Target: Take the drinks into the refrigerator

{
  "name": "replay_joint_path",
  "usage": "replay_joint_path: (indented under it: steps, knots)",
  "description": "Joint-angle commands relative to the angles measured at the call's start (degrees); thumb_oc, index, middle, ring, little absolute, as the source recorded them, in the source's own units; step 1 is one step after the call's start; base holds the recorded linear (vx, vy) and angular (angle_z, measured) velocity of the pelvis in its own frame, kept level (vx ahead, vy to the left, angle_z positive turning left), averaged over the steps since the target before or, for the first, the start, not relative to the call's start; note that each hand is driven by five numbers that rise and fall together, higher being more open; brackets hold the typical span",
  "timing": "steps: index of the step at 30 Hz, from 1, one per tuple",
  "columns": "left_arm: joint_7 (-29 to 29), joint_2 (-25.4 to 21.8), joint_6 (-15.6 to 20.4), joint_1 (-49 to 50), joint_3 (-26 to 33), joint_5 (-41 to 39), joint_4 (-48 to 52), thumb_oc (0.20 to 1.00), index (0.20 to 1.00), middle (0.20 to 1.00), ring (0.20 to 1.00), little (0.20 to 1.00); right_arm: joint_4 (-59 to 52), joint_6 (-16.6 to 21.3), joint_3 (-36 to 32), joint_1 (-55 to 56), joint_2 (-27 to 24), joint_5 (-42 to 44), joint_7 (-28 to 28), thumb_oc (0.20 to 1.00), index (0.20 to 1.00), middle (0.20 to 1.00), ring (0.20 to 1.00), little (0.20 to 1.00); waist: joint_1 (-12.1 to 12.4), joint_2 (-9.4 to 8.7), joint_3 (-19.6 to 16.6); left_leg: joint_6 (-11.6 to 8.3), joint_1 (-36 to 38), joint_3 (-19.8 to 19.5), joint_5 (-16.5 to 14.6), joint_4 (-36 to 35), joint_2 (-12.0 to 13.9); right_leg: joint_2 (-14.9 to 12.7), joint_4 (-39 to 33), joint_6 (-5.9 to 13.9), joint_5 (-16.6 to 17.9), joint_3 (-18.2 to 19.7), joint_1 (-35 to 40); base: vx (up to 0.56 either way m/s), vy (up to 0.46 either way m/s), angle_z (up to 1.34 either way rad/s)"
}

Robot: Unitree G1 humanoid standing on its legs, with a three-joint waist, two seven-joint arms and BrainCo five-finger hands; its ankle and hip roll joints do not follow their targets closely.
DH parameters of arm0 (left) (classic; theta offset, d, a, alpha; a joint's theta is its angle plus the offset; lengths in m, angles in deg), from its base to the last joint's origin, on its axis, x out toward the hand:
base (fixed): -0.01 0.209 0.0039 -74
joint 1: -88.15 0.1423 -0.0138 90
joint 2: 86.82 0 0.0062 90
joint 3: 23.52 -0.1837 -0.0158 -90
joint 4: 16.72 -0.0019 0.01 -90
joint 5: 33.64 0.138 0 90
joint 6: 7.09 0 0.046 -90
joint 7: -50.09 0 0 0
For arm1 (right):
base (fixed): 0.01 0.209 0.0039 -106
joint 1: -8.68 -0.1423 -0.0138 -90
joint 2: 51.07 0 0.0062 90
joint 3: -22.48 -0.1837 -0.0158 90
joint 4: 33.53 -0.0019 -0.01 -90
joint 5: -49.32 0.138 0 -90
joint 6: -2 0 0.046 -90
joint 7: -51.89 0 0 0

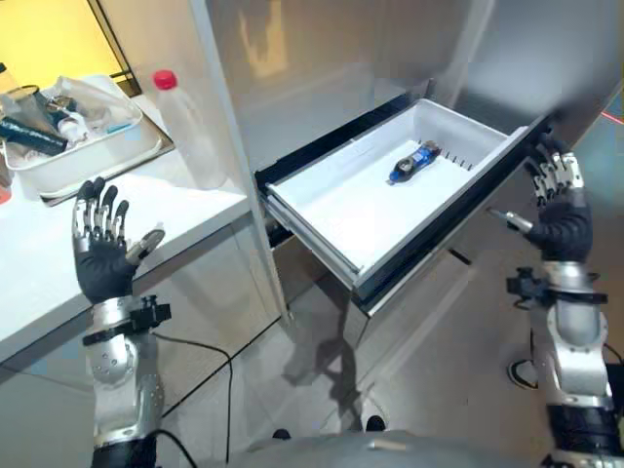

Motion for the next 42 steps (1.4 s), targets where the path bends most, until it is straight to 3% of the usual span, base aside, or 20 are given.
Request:
replay_joint_path:
  steps: [1,23,32,42]
  knots:
    - [0.8,-2.9,3.5,-3.0,2.0,1.3,1.8,1.0,1.0,1.0,1.0,1.0,-3.0,3.6,-2.3,-3.9,1.9,0.1,-0.5,1.0,1.0,1.0,1.0,1.0,0.3,-2.85,-1.1,5.09,-1.7,-0.8,-4.6,3.8,-4.9,0.4,3.5,0.08,-6.7,-0.2,2.9,-0.08,-0.207,-0.69]
    - [1.0,-4.7,1.5,-2.4,2.6,1.0,-5.1,1.0,1.0,1.0,1.0,1.0,-3.4,2.9,-2.8,-3.5,1.3,2.1,1.2,1.0,1.0,1.0,1.0,1.0,-0.4,-2.76,-0.3,4.78,-1.8,-0.1,-4.9,4.1,-4.4,0.8,4.5,0.07,-7.3,0.1,2.0,0.0,-0.001,0.01]
    - [3.4,-12.5,0.4,-8.3,4.4,-0.2,-8.3,1.0,1.0,1.0,1.0,1.0,-3.2,1.7,-1.4,-5.6,-2.0,3.9,2.6,1.0,1.0,1.0,1.0,1.0,-1.8,-2.06,1.0,4.73,-3.6,1.3,-5.1,4.7,-3.9,1.5,7.8,0.11,-7.8,1.8,-2.1,0.01,0.009,-0.05]
    - [4.3,-27.0,-1.2,-18.4,3.6,-2.2,-20.3,1.0,1.0,1.0,1.0,1.0,-4.8,1.1,0.8,-9.8,-5.8,7.3,4.7,1.0,1.0,1.0,1.0,1.0,-3.6,-1.28,4.1,4.53,-7.4,2.9,-5.6,6.9,-3.5,2.0,9.5,0.47,-8.3,3.8,-7.0,-0.01,0.032,-0.15]
